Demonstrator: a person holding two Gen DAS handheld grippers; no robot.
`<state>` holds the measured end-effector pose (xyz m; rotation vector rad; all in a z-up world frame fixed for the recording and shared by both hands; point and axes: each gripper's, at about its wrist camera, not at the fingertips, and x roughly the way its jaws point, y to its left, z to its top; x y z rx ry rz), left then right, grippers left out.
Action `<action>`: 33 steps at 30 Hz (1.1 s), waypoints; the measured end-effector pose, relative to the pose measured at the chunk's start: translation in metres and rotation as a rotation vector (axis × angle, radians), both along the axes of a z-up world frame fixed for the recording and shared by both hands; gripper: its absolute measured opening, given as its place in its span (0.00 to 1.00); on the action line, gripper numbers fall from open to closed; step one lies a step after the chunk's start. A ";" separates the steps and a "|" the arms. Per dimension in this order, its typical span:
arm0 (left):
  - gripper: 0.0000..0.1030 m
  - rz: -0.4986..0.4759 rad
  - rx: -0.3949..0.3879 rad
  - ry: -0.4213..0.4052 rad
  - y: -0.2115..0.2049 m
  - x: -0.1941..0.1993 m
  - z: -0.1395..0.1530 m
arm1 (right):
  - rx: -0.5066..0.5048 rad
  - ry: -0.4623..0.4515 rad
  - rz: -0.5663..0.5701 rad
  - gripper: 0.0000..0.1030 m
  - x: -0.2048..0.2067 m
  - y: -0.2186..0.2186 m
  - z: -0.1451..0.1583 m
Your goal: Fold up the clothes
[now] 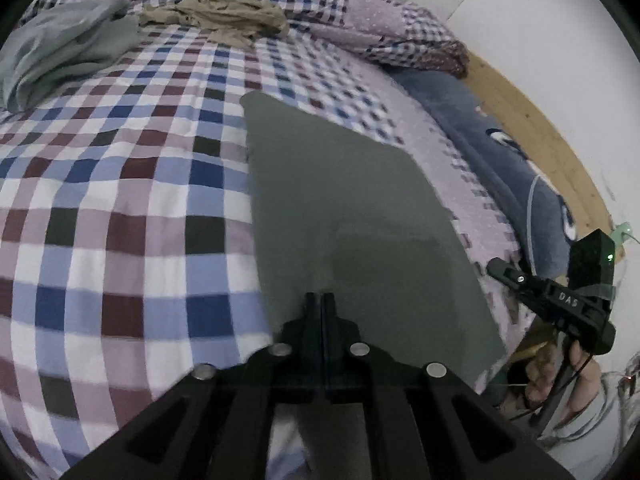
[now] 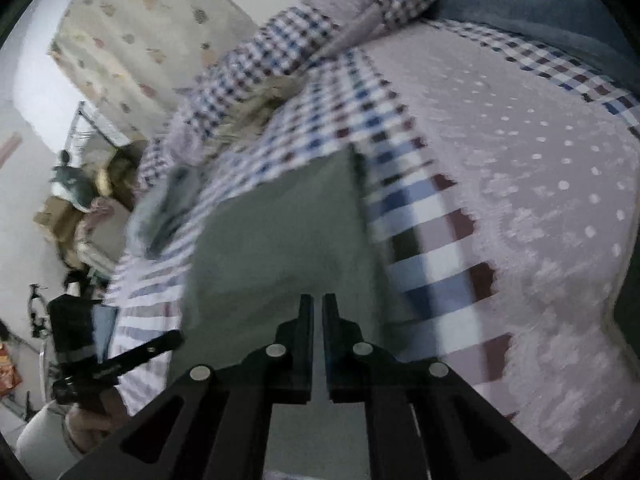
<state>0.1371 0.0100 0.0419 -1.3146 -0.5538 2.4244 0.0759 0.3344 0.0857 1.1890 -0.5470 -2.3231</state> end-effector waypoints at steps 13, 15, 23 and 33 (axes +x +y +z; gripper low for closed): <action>0.01 0.028 -0.090 -0.148 0.026 0.001 -0.011 | 0.049 -0.061 0.217 0.00 -0.002 -0.106 -0.043; 0.01 0.029 -0.108 -0.153 0.028 -0.001 -0.012 | 0.062 -0.077 0.200 0.00 -0.003 -0.098 -0.050; 0.01 0.039 -0.133 -0.134 0.031 0.004 -0.014 | 0.102 -0.101 -0.124 0.00 0.008 0.001 -0.039; 0.01 -0.051 -0.006 0.012 0.067 0.011 0.018 | -0.011 0.044 -0.068 0.04 0.049 -0.001 -0.006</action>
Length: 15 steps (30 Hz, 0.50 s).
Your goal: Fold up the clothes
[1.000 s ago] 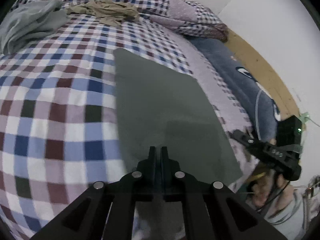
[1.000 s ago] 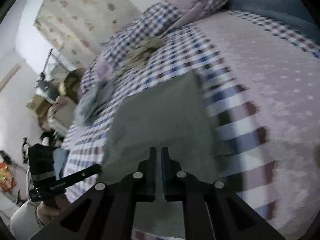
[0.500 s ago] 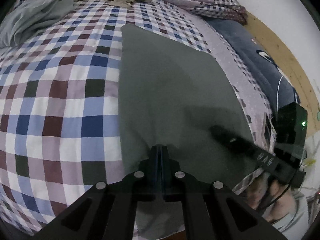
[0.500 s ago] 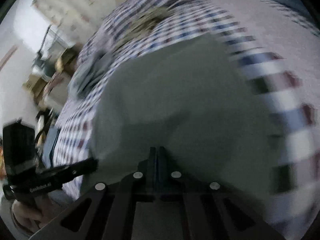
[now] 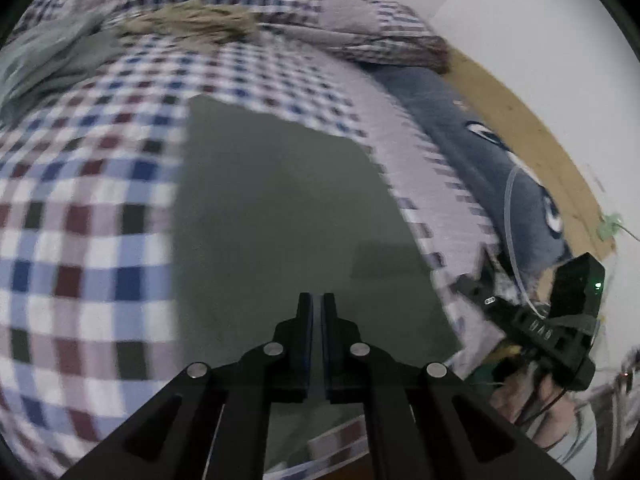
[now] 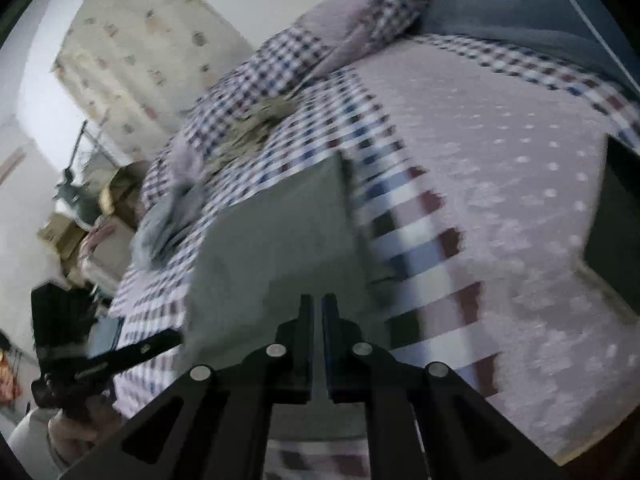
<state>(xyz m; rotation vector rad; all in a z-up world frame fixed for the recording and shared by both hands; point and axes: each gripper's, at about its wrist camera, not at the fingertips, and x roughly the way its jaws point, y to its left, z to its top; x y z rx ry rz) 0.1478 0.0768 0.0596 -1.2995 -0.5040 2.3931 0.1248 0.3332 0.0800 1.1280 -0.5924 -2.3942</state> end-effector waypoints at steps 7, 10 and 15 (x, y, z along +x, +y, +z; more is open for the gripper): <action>0.01 -0.097 -0.081 -0.055 0.045 0.001 -0.046 | -0.062 0.013 0.087 0.05 -0.002 -0.016 -0.004; 0.01 -0.077 -0.025 -0.045 0.037 0.008 -0.050 | -0.081 0.003 0.138 0.05 -0.007 -0.035 -0.006; 0.01 -0.052 0.038 -0.046 0.023 0.019 -0.052 | -0.044 -0.034 0.236 0.05 -0.011 -0.076 -0.021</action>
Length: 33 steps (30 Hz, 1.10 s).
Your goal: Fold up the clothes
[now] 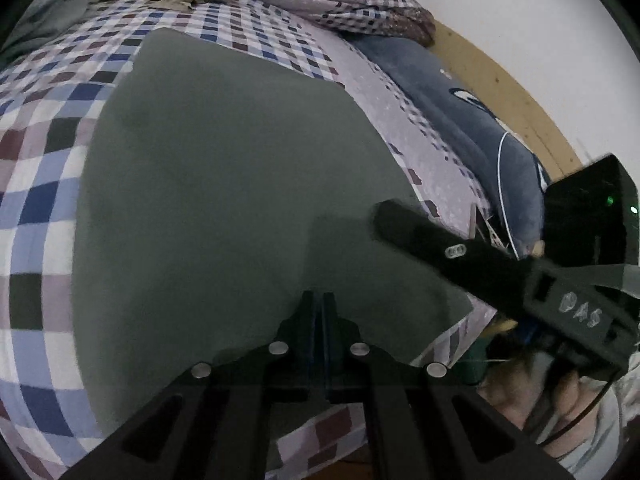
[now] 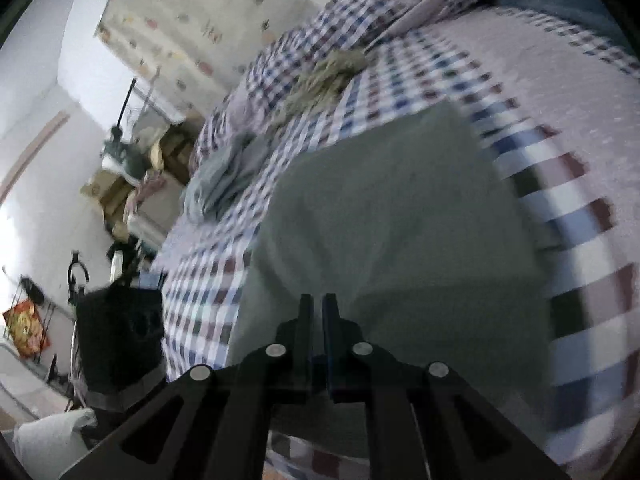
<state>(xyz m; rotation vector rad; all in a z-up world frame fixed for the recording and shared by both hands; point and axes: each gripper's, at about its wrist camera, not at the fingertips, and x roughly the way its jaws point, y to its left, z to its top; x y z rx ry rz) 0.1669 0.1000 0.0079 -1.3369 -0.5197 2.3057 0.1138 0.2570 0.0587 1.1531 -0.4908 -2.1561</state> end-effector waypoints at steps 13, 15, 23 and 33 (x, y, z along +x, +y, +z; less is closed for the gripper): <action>0.01 0.061 -0.032 0.043 -0.062 0.030 0.001 | 0.131 -0.069 -0.173 0.00 0.004 0.052 -0.021; 0.01 0.070 -0.024 0.034 -0.072 0.039 -0.001 | 0.165 -0.065 -0.200 0.00 0.010 0.058 -0.020; 0.01 0.098 -0.018 -0.005 -0.094 0.065 -0.002 | 0.212 -0.054 -0.353 0.00 0.038 0.086 -0.010; 0.44 0.235 0.164 0.022 -0.136 0.067 0.013 | 0.195 -0.041 -0.516 0.20 0.061 0.108 -0.001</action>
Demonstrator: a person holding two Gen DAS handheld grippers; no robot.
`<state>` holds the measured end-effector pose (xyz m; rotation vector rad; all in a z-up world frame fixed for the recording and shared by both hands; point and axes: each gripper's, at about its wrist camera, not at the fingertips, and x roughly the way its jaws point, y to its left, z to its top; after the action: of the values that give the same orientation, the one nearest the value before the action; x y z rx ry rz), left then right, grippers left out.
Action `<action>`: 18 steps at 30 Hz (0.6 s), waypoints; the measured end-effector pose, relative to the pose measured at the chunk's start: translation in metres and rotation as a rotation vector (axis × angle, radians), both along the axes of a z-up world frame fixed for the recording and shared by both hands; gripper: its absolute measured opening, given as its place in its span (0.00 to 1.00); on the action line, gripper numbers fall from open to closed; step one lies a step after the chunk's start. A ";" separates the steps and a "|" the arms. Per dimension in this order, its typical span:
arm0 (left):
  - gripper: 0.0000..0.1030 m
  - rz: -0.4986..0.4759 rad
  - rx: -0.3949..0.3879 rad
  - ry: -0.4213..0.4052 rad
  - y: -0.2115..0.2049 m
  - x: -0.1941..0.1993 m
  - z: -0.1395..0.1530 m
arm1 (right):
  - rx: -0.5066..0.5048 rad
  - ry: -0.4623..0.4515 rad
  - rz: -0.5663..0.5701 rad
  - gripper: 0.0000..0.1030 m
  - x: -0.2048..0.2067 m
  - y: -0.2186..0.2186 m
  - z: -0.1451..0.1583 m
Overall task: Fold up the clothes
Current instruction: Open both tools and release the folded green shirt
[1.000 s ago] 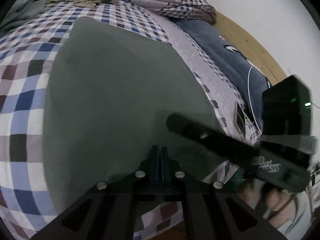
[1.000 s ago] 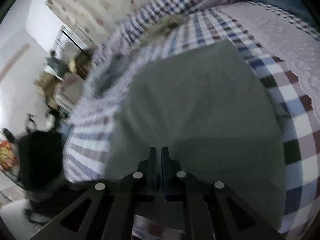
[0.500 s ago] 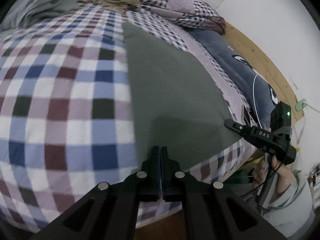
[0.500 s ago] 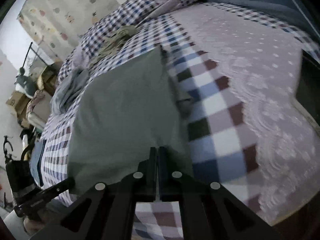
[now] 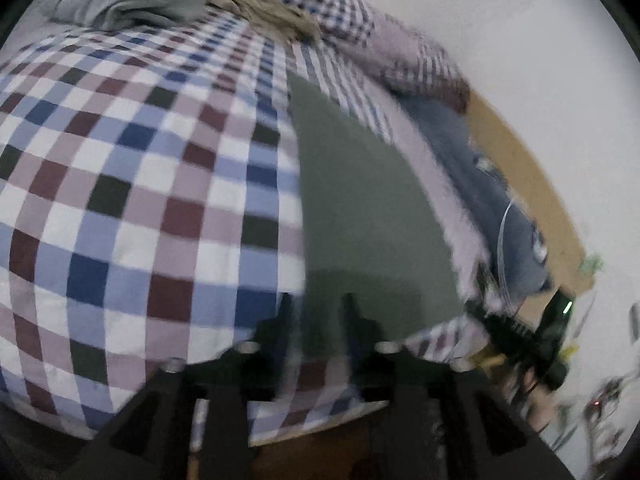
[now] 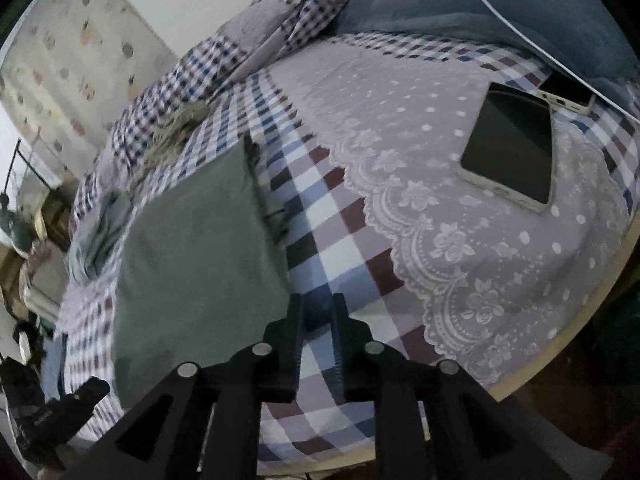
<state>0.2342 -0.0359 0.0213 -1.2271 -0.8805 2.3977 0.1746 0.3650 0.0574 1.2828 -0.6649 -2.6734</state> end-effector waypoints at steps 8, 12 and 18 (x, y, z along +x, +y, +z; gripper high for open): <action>0.74 0.042 0.032 0.008 -0.013 -0.025 -0.002 | -0.023 0.015 -0.024 0.36 0.000 -0.010 0.003; 0.78 0.024 0.067 0.018 -0.023 -0.038 -0.001 | 0.057 0.024 0.007 0.46 0.001 -0.035 0.005; 0.80 0.022 0.018 0.041 -0.029 -0.059 0.005 | 0.197 0.050 0.054 0.50 0.001 -0.067 0.006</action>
<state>0.1751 -0.0653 0.0268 -1.1638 -0.9061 2.4173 0.1755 0.2980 0.0633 1.2518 -0.3618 -2.7730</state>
